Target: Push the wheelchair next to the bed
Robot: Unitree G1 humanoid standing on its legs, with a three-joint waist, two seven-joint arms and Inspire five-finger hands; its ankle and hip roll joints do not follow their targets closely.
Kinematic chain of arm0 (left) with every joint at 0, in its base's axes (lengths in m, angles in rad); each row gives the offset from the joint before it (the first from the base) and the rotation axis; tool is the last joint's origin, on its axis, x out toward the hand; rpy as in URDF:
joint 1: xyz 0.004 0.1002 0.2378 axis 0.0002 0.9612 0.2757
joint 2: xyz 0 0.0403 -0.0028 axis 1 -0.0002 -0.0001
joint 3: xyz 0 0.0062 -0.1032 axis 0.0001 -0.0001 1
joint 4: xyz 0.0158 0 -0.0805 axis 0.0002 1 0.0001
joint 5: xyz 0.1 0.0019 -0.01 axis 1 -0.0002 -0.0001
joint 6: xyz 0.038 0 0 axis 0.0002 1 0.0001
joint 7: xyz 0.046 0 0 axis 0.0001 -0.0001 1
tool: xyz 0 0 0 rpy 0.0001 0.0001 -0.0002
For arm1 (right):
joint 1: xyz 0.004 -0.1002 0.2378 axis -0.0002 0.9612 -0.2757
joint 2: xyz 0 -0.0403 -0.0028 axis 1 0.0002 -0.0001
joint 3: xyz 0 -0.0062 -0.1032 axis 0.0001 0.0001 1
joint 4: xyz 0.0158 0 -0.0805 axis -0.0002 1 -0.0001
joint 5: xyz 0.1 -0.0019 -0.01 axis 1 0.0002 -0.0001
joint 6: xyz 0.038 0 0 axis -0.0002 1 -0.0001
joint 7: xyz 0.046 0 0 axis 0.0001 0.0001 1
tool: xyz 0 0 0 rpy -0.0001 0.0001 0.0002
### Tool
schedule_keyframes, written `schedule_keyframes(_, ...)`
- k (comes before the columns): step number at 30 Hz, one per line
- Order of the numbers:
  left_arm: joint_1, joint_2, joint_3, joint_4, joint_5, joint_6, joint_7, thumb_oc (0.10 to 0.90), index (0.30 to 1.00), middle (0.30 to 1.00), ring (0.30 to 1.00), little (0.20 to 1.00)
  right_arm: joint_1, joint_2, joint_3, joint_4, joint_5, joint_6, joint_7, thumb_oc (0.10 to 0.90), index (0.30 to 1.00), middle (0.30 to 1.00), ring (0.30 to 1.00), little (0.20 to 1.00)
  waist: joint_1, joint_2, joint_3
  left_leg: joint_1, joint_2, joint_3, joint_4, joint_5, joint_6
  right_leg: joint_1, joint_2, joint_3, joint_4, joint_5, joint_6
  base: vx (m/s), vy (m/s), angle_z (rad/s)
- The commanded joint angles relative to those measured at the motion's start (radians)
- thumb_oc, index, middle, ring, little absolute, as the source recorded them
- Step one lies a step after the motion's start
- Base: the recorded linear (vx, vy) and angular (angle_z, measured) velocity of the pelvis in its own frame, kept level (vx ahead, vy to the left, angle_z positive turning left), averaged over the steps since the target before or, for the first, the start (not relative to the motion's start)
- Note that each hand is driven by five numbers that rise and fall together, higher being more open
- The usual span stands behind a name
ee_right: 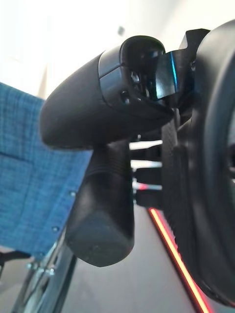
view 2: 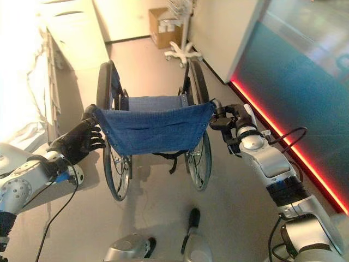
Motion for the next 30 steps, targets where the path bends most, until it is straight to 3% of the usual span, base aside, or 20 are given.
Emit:
schedule_keyframes(1,-0.007,0.065,0.098,-0.068,-0.022,-0.130,0.032,0.400,0.300,0.300,0.300,0.300,-0.158,-0.060,0.045,-0.103,0.039,-0.130,0.189,0.400,0.300,0.300,0.300,0.300,0.007,-0.027,-0.193,-0.001,0.102,0.162,0.200,0.312,-0.088,-0.038,-0.005,-0.035,-0.007,0.019,0.036,0.28,-0.233,0.58)
schedule_keyframes(2,0.003,0.064,0.105,-0.075,-0.034,-0.129,0.042,0.400,0.300,0.300,0.300,0.300,-0.154,-0.075,0.055,-0.107,0.027,-0.133,0.202,0.400,0.300,0.300,0.300,0.300,0.000,-0.030,-0.196,-0.040,0.113,0.194,0.317,0.371,-0.097,-0.013,0.006,-0.041,-0.008,-0.001,0.007,0.28,-0.299,0.18)
schedule_keyframes(3,0.015,0.067,0.115,-0.089,-0.052,-0.124,0.051,0.400,0.300,0.300,0.300,0.300,-0.148,-0.095,0.060,-0.113,0.028,-0.142,0.211,0.400,0.300,0.300,0.300,0.300,0.001,-0.037,-0.188,-0.119,0.081,0.211,0.483,0.401,-0.100,0.014,0.018,-0.043,-0.007,-0.028,-0.025,0.30,-0.332,0.09)
schedule_keyframes(6,0.023,0.057,0.126,-0.097,-0.055,-0.111,0.064,0.400,0.300,0.300,0.300,0.300,-0.148,-0.111,0.064,-0.117,0.036,-0.152,0.232,0.400,0.300,0.300,0.300,0.300,0.016,-0.041,-0.152,-0.289,0.005,0.236,0.630,0.371,-0.081,0.072,0.053,-0.038,0.003,-0.049,-0.053,0.29,-0.244,-0.06)
schedule_keyframes(9,0.032,0.060,0.134,-0.092,-0.064,-0.122,0.082,0.400,0.300,0.300,0.300,0.300,-0.157,-0.108,0.070,-0.134,0.020,-0.150,0.253,0.400,0.300,0.300,0.300,0.300,0.048,-0.037,-0.123,-0.336,-0.040,0.250,0.495,0.322,-0.054,0.127,0.088,-0.014,0.006,-0.065,-0.046,0.33,-0.141,0.35)
schedule_keyframes(10,0.036,0.070,0.139,-0.076,-0.071,-0.132,0.071,0.400,0.300,0.300,0.300,0.300,-0.174,-0.097,0.085,-0.125,0.008,-0.149,0.256,0.400,0.300,0.300,0.300,0.300,0.063,-0.025,-0.126,-0.345,-0.020,0.260,0.302,0.345,-0.047,0.155,0.119,-0.016,0.006,-0.091,-0.049,0.35,-0.109,0.35)
schedule_keyframes(11,0.037,0.071,0.139,-0.064,-0.068,-0.141,0.063,0.400,0.300,0.300,0.300,0.300,-0.185,-0.089,0.096,-0.114,-0.001,-0.153,0.258,0.400,0.300,0.300,0.300,0.300,0.075,-0.025,-0.120,-0.334,-0.014,0.270,0.236,0.360,-0.046,0.173,0.124,-0.015,0.003,-0.104,-0.051,0.45,-0.116,0.22)
schedule_keyframes(13,0.042,0.057,0.123,-0.045,-0.034,-0.165,0.035,0.400,0.300,0.300,0.300,0.300,-0.205,-0.056,0.126,-0.066,-0.027,-0.170,0.249,0.400,0.300,0.300,0.300,0.300,0.121,0.003,-0.123,-0.398,0.005,0.310,-0.041,0.473,-0.082,0.246,0.185,-0.047,-0.009,-0.158,-0.074,0.56,-0.145,0.07)
schedule_keyframes(14,0.045,0.054,0.121,-0.048,-0.028,-0.169,0.034,0.400,0.300,0.300,0.300,0.300,-0.206,-0.053,0.130,-0.062,-0.028,-0.172,0.246,0.400,0.300,0.300,0.300,0.300,0.127,0.005,-0.122,-0.408,0.006,0.327,-0.069,0.488,-0.086,0.259,0.193,-0.050,-0.010,-0.166,-0.077,0.63,-0.192,-0.10)
schedule_keyframes(15,0.049,0.045,0.110,-0.057,-0.010,-0.176,0.031,0.400,0.300,0.300,0.300,0.300,-0.204,-0.046,0.137,-0.055,-0.024,-0.177,0.231,0.400,0.300,0.300,0.300,0.300,0.140,0.013,-0.123,-0.438,0.015,0.415,-0.156,0.533,-0.100,0.300,0.224,-0.066,-0.013,-0.192,-0.087,0.45,-0.154,0.00)
schedule_keyframes(16,0.046,0.043,0.105,-0.060,-0.003,-0.179,0.029,0.400,0.300,0.300,0.300,0.300,-0.200,-0.042,0.138,-0.051,-0.026,-0.181,0.224,0.400,0.300,0.300,0.300,0.300,0.143,0.014,-0.124,-0.448,0.017,0.454,-0.173,0.542,-0.101,0.315,0.235,-0.077,-0.013,-0.204,-0.092,0.53,-0.188,0.12)
schedule_keyframes(18,0.025,0.039,0.091,-0.057,0.014,-0.182,0.015,0.400,0.300,0.300,0.300,0.300,-0.188,-0.025,0.132,-0.028,-0.037,-0.203,0.216,0.400,0.300,0.300,0.300,0.300,0.153,0.002,-0.139,-0.459,0.000,0.546,-0.186,0.508,-0.094,0.355,0.248,-0.115,0.013,-0.273,-0.097,0.49,-0.148,0.19)
schedule_keyframes(19,0.022,0.039,0.090,-0.056,0.017,-0.183,0.013,0.400,0.300,0.300,0.300,0.300,-0.187,-0.021,0.130,-0.025,-0.039,-0.206,0.217,0.400,0.300,0.300,0.300,0.300,0.155,0.000,-0.141,-0.461,-0.002,0.553,-0.182,0.503,-0.090,0.358,0.250,-0.121,0.020,-0.282,-0.098,0.53,-0.116,0.15)
schedule_keyframes(21,-0.003,0.065,0.109,-0.055,0.018,-0.155,0.012,0.400,0.300,0.300,0.300,0.300,-0.198,0.026,0.140,0.006,-0.038,-0.224,0.208,0.400,0.300,0.300,0.300,0.300,0.192,-0.016,-0.179,-0.446,-0.042,0.544,-0.209,0.428,-0.020,0.382,0.267,-0.113,0.088,-0.350,-0.094,0.50,-0.104,0.03)
schedule_keyframes(23,-0.011,0.078,0.119,-0.049,0.008,-0.136,0.025,0.400,0.300,0.300,0.300,0.300,-0.197,0.050,0.141,0.022,-0.036,-0.235,0.211,0.400,0.300,0.300,0.300,0.300,0.211,-0.034,-0.196,-0.431,-0.065,0.519,-0.195,0.390,0.012,0.395,0.253,-0.120,0.144,-0.338,-0.073,0.39,-0.059,-0.35)
schedule_keyframes(24,-0.011,0.085,0.127,-0.040,0.008,-0.124,0.031,0.400,0.300,0.300,0.300,0.300,-0.190,0.064,0.146,0.022,-0.040,-0.244,0.210,0.400,0.300,0.300,0.300,0.300,0.221,-0.047,-0.207,-0.418,-0.074,0.518,-0.191,0.365,0.040,0.395,0.237,-0.133,0.210,-0.291,-0.044,0.37,-0.009,-0.46)
schedule_keyframes(25,-0.009,0.090,0.134,-0.030,0.011,-0.111,0.028,0.400,0.300,0.300,0.300,0.300,-0.184,0.071,0.149,0.020,-0.045,-0.250,0.212,0.400,0.300,0.300,0.300,0.300,0.227,-0.057,-0.215,-0.405,-0.081,0.519,-0.196,0.354,0.056,0.386,0.225,-0.140,0.280,-0.225,-0.007,0.58,0.009,-0.45)
schedule_keyframes(26,-0.006,0.098,0.142,-0.021,0.027,-0.096,0.020,0.400,0.300,0.300,0.300,0.300,-0.179,0.075,0.150,0.011,-0.047,-0.265,0.221,0.400,0.300,0.300,0.300,0.300,0.235,-0.069,-0.228,-0.375,-0.091,0.505,-0.215,0.354,0.069,0.362,0.206,-0.138,0.414,-0.100,0.069,0.54,0.008,-0.15)
schedule_keyframes(28,-0.012,0.118,0.140,-0.014,0.024,-0.096,0.005,0.400,0.300,0.300,0.300,0.300,-0.186,0.069,0.152,-0.022,-0.029,-0.262,0.217,0.400,0.300,0.300,0.300,0.300,0.231,-0.074,-0.241,-0.348,-0.098,0.471,-0.222,0.349,0.078,0.308,0.215,-0.092,0.531,0.043,0.136,0.47,-0.034,0.05)
schedule_keyframes(30,-0.044,0.143,0.127,0.018,0.007,-0.086,-0.013,0.400,0.300,0.300,0.300,0.300,-0.192,0.076,0.155,-0.057,-0.019,-0.240,0.205,0.400,0.300,0.300,0.300,0.300,0.209,-0.057,-0.248,-0.331,-0.093,0.426,-0.204,0.336,0.078,0.234,0.178,-0.069,0.547,0.026,0.118,0.39,-0.046,0.30)
